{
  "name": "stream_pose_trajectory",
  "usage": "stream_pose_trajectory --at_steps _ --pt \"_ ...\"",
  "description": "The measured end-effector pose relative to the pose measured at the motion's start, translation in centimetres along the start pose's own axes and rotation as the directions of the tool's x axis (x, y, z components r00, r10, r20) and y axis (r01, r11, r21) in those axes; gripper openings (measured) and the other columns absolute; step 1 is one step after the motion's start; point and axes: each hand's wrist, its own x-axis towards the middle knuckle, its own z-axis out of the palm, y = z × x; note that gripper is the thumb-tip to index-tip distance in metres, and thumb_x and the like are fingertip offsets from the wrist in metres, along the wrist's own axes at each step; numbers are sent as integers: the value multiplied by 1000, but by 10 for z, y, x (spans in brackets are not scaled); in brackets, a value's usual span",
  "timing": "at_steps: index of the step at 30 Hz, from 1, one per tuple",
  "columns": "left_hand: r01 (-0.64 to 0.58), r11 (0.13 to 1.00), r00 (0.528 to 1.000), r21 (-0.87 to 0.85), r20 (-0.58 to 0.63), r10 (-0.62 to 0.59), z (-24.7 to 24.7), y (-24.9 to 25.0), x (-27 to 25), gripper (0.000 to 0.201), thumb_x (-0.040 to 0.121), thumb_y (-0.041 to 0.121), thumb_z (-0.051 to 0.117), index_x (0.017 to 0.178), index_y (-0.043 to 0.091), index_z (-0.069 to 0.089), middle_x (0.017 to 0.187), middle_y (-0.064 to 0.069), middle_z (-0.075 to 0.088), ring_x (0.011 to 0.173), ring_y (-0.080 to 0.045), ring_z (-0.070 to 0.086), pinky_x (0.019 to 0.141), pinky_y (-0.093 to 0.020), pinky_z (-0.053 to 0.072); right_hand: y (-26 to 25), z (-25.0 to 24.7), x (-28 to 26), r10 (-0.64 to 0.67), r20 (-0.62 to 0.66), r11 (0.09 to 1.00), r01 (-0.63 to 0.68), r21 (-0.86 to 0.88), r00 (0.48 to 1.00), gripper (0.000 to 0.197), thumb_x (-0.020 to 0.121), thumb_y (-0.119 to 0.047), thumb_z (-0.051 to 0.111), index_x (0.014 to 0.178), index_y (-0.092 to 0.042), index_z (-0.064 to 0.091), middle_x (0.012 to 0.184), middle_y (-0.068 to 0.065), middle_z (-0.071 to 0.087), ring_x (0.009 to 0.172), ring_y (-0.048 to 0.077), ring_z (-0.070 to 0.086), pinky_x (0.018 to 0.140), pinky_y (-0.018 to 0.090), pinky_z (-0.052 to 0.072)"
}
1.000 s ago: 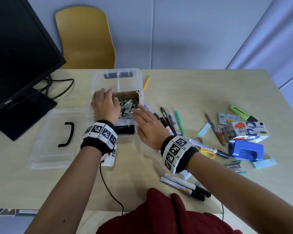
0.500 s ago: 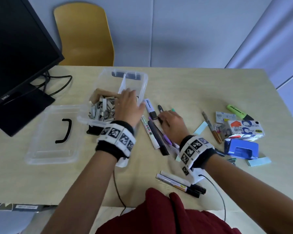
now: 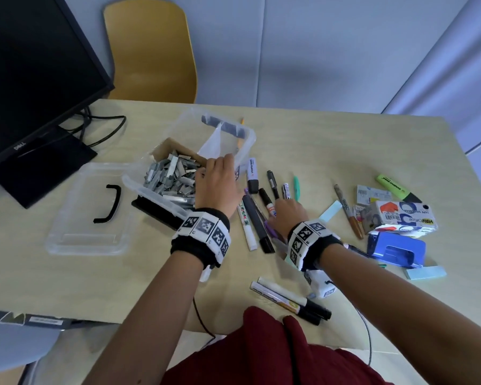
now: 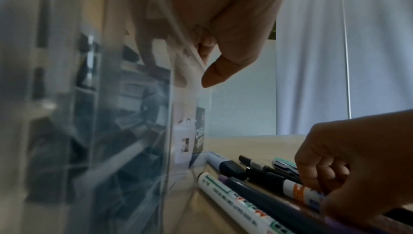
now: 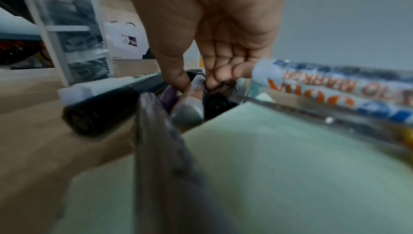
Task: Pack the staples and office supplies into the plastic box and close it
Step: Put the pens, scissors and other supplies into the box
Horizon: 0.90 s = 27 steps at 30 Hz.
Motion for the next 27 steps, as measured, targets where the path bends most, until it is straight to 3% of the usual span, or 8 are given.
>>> stream_pose_trajectory --at_steps 3,8,11,13,17,21,25,27 --pt "-41 999 999 3 -35 41 -1 -6 -7 35 80 9 49 115 7 52 98 -9 59 100 -30 52 86 -38 35 0 -10 -1 78 49 985 -85 149 996 17 81 -18 52 70 -7 45 72 7 51 78 31 53 65 31 43" --pt "-302 947 924 109 -209 319 9 0 -20 29 61 5 59 89 9 64 85 -7 61 79 -27 60 72 -32 48 16 -32 5 135 -39 882 -102 460 990 10 84 -6 43 77 -7 50 86 19 58 85 35 55 67 30 42" --pt "-608 790 793 73 34 608 26 8 -31 30 61 -3 66 88 9 66 89 -7 61 81 -25 61 75 -33 52 31 -49 10 48 -138 927 8 374 989 27 82 -5 44 58 -17 35 68 10 49 69 28 45 53 28 29" --pt "-671 739 716 64 313 624 39 7 -36 30 72 3 67 100 12 64 104 -7 58 97 -25 57 86 -37 48 38 -53 13 -36 -113 974 60 220 993 23 82 -10 48 61 -15 39 72 8 51 71 28 48 59 27 31" --pt "-687 727 626 9 515 585 47 16 -37 37 84 4 53 118 19 57 118 -8 50 114 -28 47 88 -40 40 44 -46 14 23 28 998 -24 60 999 10 83 -21 55 78 -13 51 79 8 53 74 27 52 64 27 36" --pt "-735 676 573 49 577 582 49 26 -28 36 91 8 45 124 20 51 124 -5 48 118 -24 40 90 -35 34 38 -35 8 -93 66 991 99 -93 993 14 84 -4 50 95 -9 56 97 11 58 85 29 58 66 30 42" --pt "-798 602 523 45 549 652 47 26 -21 35 67 9 74 100 18 67 102 -3 65 99 -23 59 74 -32 45 42 -34 11 -239 171 927 277 -251 956 31 88 1 45 115 -12 54 113 8 49 95 30 59 68 30 41" --pt "-783 621 507 31 610 609 49 26 -22 37 81 2 58 116 14 59 118 -7 58 113 -26 49 87 -37 38 47 -37 13 -251 192 907 300 -296 949 35 89 2 46 119 -14 53 116 8 47 95 31 60 69 33 42"
